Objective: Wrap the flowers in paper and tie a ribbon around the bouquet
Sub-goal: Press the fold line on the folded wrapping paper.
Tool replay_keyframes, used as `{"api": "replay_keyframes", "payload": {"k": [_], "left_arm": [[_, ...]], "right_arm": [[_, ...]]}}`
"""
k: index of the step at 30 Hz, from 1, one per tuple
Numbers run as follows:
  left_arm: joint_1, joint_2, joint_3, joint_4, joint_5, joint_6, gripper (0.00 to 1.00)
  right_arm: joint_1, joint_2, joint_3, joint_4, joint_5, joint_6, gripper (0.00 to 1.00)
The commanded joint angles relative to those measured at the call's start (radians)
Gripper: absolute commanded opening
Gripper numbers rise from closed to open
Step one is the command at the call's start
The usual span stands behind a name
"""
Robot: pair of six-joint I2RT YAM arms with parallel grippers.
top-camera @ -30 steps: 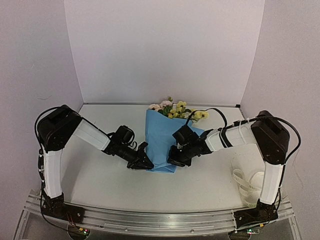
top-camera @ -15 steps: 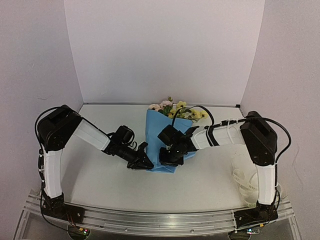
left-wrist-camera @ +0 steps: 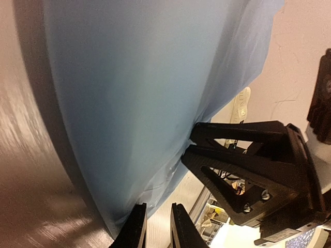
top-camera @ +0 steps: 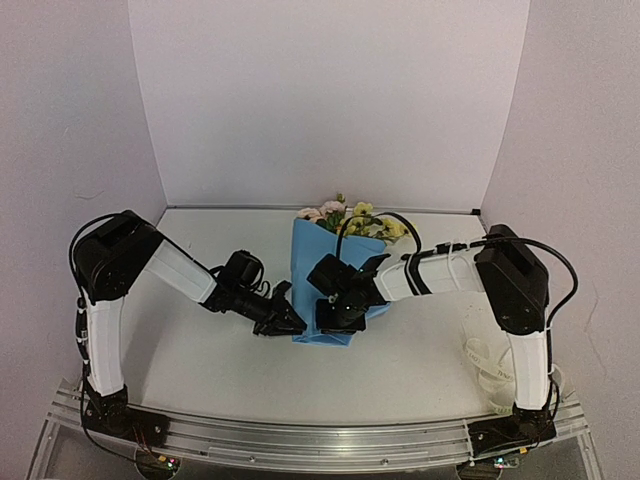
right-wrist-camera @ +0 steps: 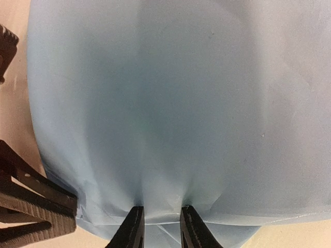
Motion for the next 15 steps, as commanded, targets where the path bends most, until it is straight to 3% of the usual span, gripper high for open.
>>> {"api": "replay_keyframes", "payload": {"k": [1,15], "left_arm": [[0.05,-0.007,0.015,0.085,-0.014,-0.044,0.18],[0.1,0.099,0.116,0.174,0.013,-0.099,0.19]], "right_arm": [[0.0,0.061,-0.024,-0.096,0.026,-0.015,0.27],[0.0,0.067,-0.036,-0.098,0.015,-0.026,0.27]]}}
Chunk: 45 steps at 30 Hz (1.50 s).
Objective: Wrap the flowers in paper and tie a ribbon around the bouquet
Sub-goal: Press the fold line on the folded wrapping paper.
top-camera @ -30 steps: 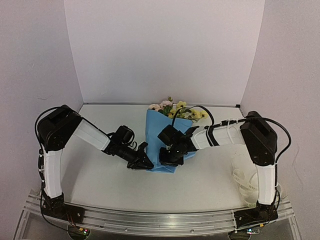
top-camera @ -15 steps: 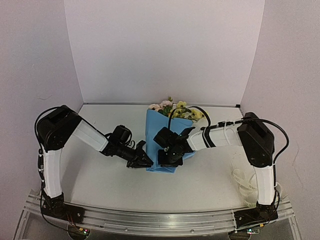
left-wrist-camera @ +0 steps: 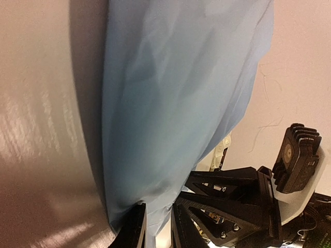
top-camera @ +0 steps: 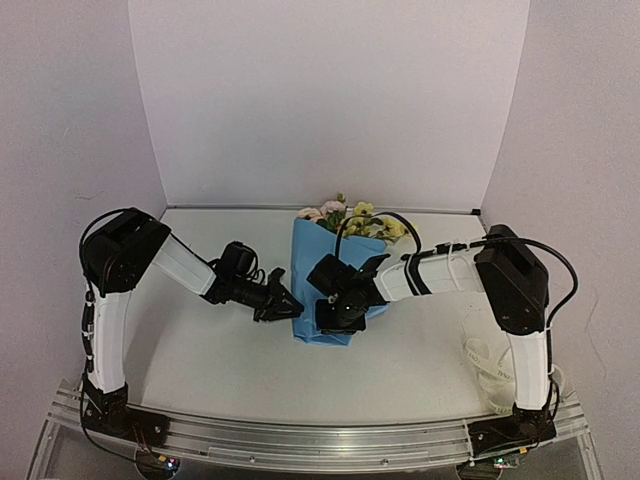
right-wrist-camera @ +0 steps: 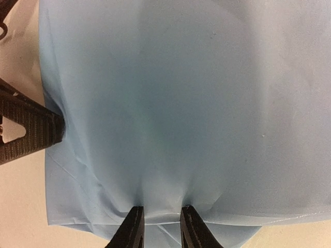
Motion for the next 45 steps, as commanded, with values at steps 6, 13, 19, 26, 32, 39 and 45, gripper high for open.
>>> {"api": "replay_keyframes", "payload": {"k": [6,13,19,26,32,39,45], "left_arm": [[0.01,-0.032,0.043,0.155,0.026,-0.055,0.2],[0.012,0.005,0.119,0.064,0.013,-0.01,0.22],[0.037,0.066,0.127,0.16,0.02,-0.082,0.22],[0.071,0.094,0.14,-0.021,-0.088,-0.047,0.22],[0.097,0.069,0.1,0.019,-0.117,-0.064,0.22],[0.096,-0.071,0.1,0.074,-0.111,-0.008,0.24],[0.088,-0.054,0.21,0.063,-0.039,0.011,0.24]], "right_arm": [[-0.001,0.066,-0.037,-0.099,0.013,-0.011,0.27],[-0.001,0.073,-0.039,-0.098,0.008,-0.007,0.27],[-0.001,0.08,-0.037,-0.098,0.001,-0.01,0.27],[-0.001,0.085,-0.033,-0.098,-0.003,-0.011,0.27],[-0.001,0.09,-0.041,-0.098,-0.006,-0.011,0.27],[0.0,0.096,-0.034,-0.098,-0.011,-0.013,0.27],[0.0,0.102,-0.039,-0.098,-0.014,-0.01,0.27]]}}
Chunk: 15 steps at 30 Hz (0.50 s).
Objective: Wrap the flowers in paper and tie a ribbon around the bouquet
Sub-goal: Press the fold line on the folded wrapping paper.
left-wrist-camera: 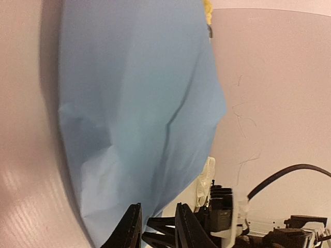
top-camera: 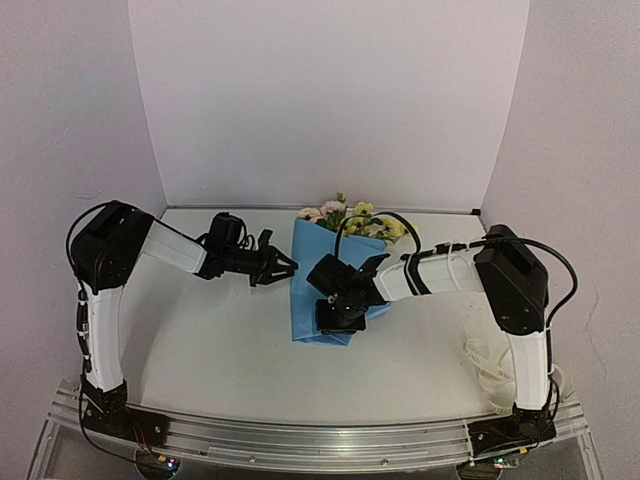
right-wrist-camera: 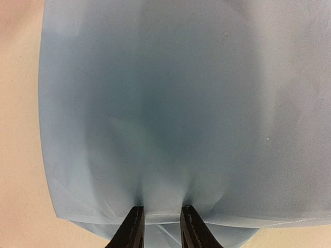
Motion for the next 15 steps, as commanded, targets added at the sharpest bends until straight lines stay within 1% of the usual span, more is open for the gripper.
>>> {"api": "replay_keyframes", "payload": {"k": [1,7,10,12,15], "left_arm": [[-0.005,0.013,0.127,0.019,0.051,0.031,0.24],[-0.016,0.157,0.252,0.028,0.058,-0.01,0.23],[-0.008,0.2,0.294,-0.026,0.028,0.004,0.23],[0.006,0.216,0.287,-0.028,0.003,-0.012,0.23],[0.039,0.222,0.239,0.005,-0.042,-0.051,0.23]], "right_arm": [[0.0,0.099,-0.042,-0.094,-0.009,-0.003,0.27],[-0.001,0.108,-0.037,-0.094,-0.009,-0.002,0.27],[0.0,0.113,-0.037,-0.094,-0.01,-0.002,0.27],[0.0,0.114,-0.037,-0.094,-0.009,-0.005,0.27],[0.0,0.114,-0.037,-0.094,-0.009,-0.005,0.27]]}}
